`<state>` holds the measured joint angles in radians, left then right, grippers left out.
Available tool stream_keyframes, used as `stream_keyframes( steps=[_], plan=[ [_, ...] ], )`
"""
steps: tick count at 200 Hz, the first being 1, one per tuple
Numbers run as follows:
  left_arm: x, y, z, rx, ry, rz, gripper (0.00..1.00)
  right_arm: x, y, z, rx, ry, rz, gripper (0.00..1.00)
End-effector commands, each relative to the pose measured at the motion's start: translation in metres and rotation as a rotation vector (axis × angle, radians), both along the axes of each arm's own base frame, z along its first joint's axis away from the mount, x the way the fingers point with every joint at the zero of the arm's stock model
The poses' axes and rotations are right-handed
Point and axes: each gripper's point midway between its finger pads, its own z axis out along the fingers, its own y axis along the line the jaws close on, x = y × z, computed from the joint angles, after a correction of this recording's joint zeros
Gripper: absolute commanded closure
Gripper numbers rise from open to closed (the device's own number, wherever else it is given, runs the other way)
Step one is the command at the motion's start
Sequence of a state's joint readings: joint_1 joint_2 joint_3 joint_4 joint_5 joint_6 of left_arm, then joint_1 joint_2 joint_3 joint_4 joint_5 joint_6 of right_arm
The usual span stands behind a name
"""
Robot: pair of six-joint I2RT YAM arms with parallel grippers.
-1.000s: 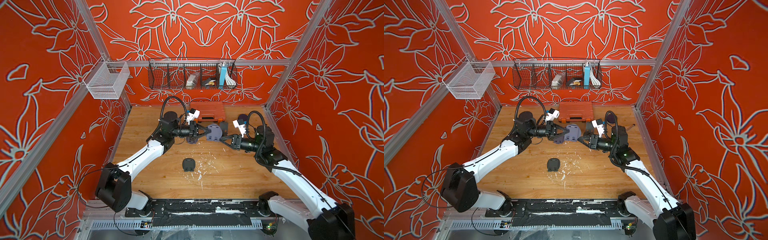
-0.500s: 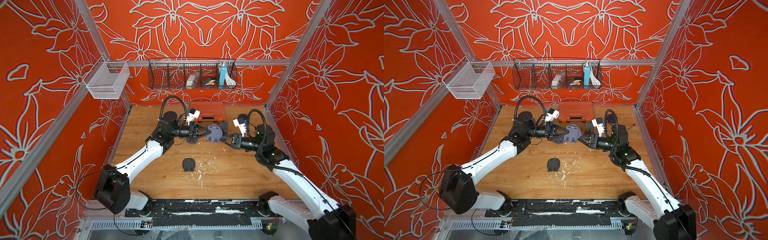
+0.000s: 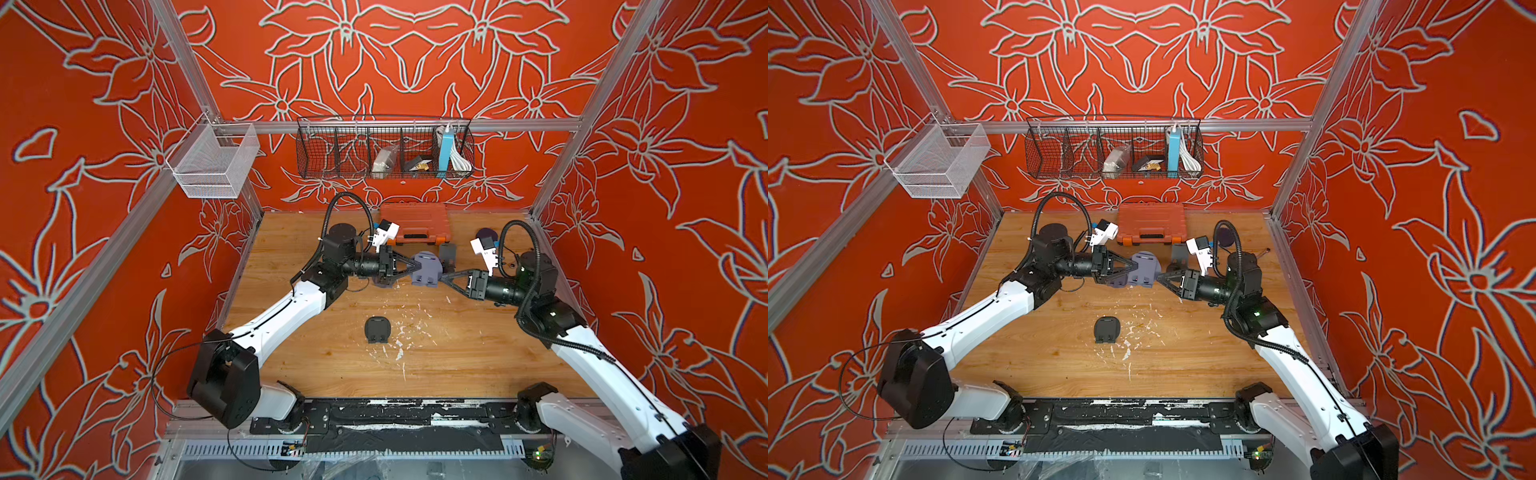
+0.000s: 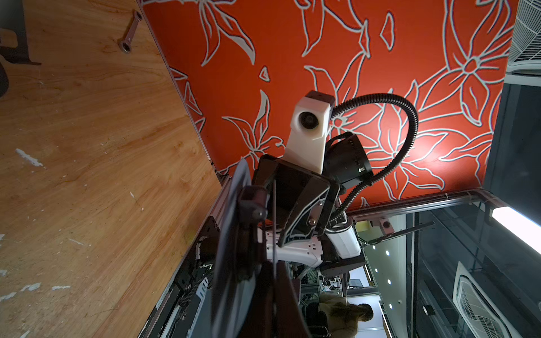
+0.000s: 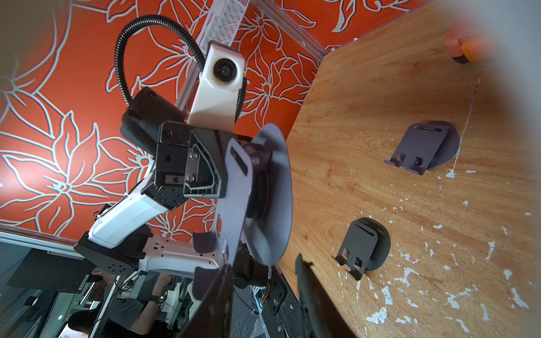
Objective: Open the phone stand
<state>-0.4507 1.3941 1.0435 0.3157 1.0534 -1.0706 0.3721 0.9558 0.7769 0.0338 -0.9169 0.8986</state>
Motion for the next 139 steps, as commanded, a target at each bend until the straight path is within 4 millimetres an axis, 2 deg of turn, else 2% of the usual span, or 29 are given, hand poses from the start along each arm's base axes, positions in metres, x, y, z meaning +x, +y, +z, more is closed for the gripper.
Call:
stream_keyframes(
  steps=[1,67,106,139],
  plan=[
    [-0.009,0.003,0.031,-0.049,-0.105,-0.017,1.0,0.007,0.004,0.005,0.02,-0.028,-0.001,0.62],
    [-0.015,0.005,0.046,-0.081,-0.145,-0.029,1.0,0.014,0.011,-0.004,0.019,-0.019,0.017,0.64],
    [-0.017,0.003,0.046,-0.098,-0.139,-0.055,1.0,0.019,0.014,-0.007,0.017,-0.016,0.017,0.64],
    [-0.023,-0.001,0.05,-0.108,-0.152,-0.088,1.0,0.024,0.02,-0.005,0.022,-0.023,0.034,0.69]
  ],
)
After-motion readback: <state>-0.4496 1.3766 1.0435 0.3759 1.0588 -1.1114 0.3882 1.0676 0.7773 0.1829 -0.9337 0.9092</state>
